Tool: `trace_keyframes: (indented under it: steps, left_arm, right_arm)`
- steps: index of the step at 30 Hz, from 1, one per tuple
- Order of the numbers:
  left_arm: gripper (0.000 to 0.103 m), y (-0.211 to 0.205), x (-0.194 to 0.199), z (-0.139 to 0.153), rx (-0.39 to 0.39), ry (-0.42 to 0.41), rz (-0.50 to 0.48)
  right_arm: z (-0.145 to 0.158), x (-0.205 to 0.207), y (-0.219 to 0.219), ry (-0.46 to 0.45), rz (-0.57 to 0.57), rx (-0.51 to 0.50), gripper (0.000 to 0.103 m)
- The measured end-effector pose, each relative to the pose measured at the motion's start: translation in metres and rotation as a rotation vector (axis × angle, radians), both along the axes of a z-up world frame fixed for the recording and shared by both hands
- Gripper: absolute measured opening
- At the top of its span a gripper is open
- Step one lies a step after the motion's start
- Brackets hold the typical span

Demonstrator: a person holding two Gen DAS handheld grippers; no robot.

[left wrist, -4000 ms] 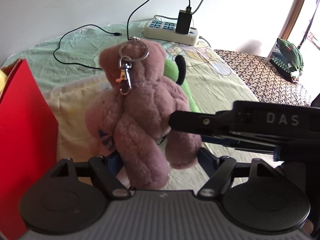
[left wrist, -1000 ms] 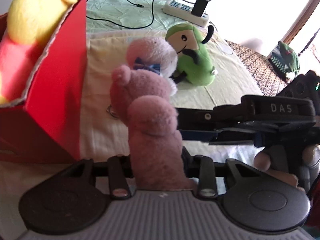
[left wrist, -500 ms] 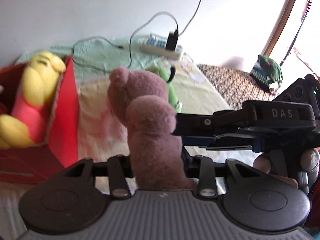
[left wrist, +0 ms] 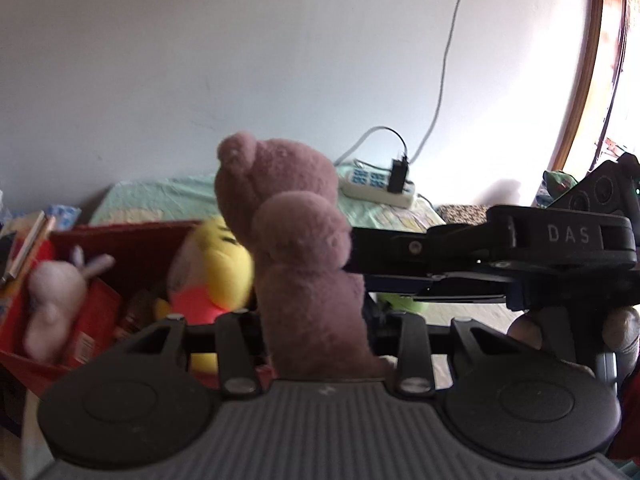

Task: Organize objects
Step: 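Lift the pink teddy bear with the right gripper and carry it over the red box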

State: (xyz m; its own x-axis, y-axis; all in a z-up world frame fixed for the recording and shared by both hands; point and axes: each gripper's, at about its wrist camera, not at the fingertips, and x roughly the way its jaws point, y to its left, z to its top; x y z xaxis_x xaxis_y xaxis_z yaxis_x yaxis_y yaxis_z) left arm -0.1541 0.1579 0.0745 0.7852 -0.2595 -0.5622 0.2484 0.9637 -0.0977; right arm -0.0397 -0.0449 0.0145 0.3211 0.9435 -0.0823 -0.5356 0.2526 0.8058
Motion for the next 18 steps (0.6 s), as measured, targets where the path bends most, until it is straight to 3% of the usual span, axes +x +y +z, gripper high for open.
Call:
trace_keyframes:
  steps: [5, 10, 18]
  left_arm:
    - [0.035, 0.058, 0.023, 0.000, -0.032, 0.002, -0.015]
    - [0.035, 0.112, 0.055, -0.020, -0.081, 0.055, -0.062]
    - [0.036, 0.148, 0.110, -0.066, -0.119, 0.172, -0.142]
  right_arm:
    - [0.003, 0.009, 0.056, -0.013, -0.054, -0.023, 0.042]
    - [-0.005, 0.014, 0.103, -0.001, -0.148, -0.094, 0.042]
    - [-0.025, 0.025, 0.141, 0.039, -0.317, -0.246, 0.041]
